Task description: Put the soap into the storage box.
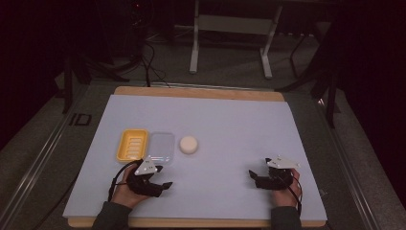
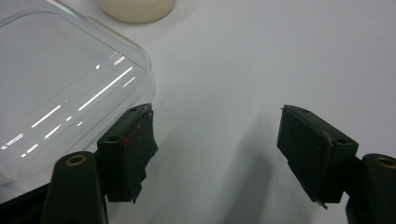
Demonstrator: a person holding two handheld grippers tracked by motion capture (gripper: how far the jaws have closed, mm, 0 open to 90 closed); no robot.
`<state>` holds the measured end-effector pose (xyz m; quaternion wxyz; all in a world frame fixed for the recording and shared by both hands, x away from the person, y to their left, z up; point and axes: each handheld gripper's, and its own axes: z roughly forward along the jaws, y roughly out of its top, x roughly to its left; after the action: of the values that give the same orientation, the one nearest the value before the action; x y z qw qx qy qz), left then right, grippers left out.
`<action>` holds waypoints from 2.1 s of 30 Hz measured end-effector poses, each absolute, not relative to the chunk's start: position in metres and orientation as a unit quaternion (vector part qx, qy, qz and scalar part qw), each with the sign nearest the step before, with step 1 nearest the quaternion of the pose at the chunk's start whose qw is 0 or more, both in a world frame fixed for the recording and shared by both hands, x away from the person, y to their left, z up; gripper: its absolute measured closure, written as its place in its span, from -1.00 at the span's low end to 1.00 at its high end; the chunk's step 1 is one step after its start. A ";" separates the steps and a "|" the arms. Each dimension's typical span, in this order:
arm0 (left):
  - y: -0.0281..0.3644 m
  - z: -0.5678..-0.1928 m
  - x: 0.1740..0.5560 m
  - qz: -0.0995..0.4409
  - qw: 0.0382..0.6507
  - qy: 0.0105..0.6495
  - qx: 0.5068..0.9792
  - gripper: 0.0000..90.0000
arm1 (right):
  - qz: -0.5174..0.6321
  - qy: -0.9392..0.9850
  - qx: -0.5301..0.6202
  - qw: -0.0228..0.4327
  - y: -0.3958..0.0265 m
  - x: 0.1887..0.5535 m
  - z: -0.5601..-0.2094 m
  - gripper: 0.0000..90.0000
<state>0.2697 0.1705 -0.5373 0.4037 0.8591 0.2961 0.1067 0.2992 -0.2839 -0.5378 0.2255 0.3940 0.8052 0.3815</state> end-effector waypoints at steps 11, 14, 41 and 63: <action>0.168 -0.532 0.271 0.102 0.382 0.286 0.873 -0.33 | 0.401 0.795 0.394 0.227 -0.288 0.297 -0.537 -0.66; 0.167 -0.525 0.272 0.094 0.386 0.281 0.873 -0.31 | 0.397 0.797 0.392 0.231 -0.287 0.297 -0.537 -0.66; 0.144 -0.487 0.307 0.126 0.359 0.238 0.894 -0.17 | 0.393 0.802 0.385 0.234 -0.285 0.296 -0.537 -0.66; 0.129 -0.456 0.364 0.148 0.312 0.230 0.910 -0.35 | 0.387 0.807 0.380 0.232 -0.283 0.296 -0.537 -0.66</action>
<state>0.3643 0.1291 -0.4563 0.3120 0.9100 0.2296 0.1478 0.2962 -0.2835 -0.5372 0.2324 0.3798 0.8072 0.3874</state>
